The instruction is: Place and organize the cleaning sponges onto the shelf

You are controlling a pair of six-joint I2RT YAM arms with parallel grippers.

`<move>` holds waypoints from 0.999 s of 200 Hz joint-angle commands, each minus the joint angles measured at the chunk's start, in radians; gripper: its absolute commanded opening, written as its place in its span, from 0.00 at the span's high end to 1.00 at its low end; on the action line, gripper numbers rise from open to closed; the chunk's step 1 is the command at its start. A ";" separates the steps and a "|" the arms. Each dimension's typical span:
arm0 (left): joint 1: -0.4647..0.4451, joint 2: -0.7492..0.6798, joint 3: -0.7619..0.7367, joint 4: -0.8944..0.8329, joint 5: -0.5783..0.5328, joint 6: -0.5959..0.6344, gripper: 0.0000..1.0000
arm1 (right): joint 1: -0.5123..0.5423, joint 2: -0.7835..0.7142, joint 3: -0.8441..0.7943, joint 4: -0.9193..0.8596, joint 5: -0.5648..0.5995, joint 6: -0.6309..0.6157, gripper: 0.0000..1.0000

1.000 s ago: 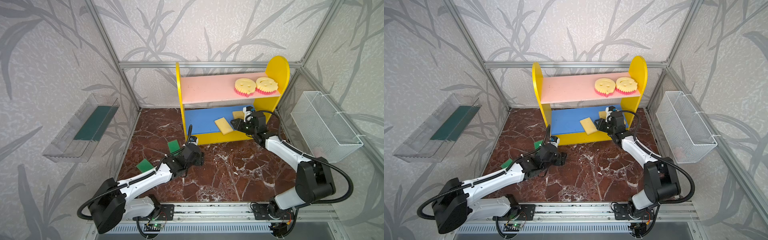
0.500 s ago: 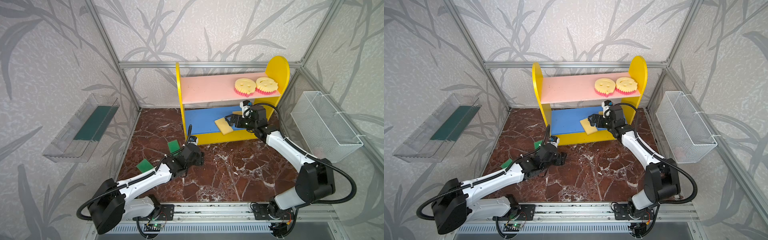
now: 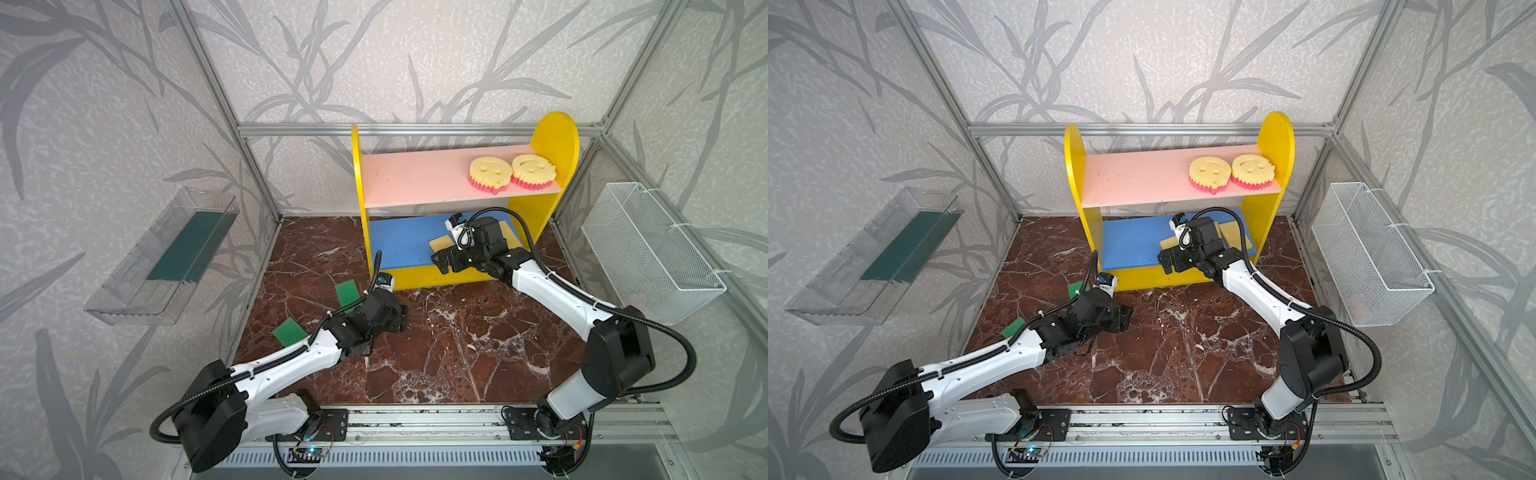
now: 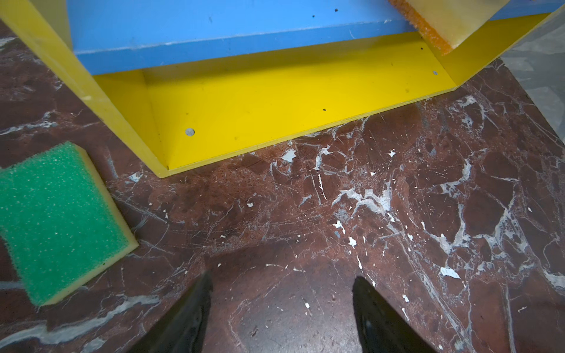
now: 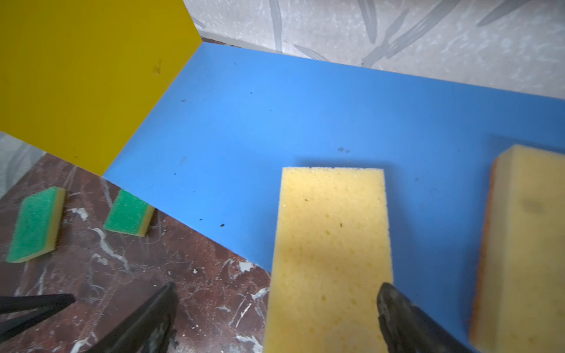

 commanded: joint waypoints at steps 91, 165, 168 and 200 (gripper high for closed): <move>0.006 0.005 -0.002 -0.006 -0.024 -0.007 0.26 | 0.021 0.114 0.096 -0.072 0.119 -0.073 0.01; 0.010 0.005 0.002 -0.008 -0.024 0.001 0.26 | 0.022 0.187 0.185 -0.121 0.182 -0.018 0.19; 0.010 0.005 0.002 -0.008 -0.025 0.001 0.26 | 0.022 0.189 0.188 -0.121 0.185 -0.016 0.20; 0.012 0.004 0.005 -0.010 -0.024 0.006 0.26 | 0.020 0.209 0.217 -0.112 0.261 0.057 0.25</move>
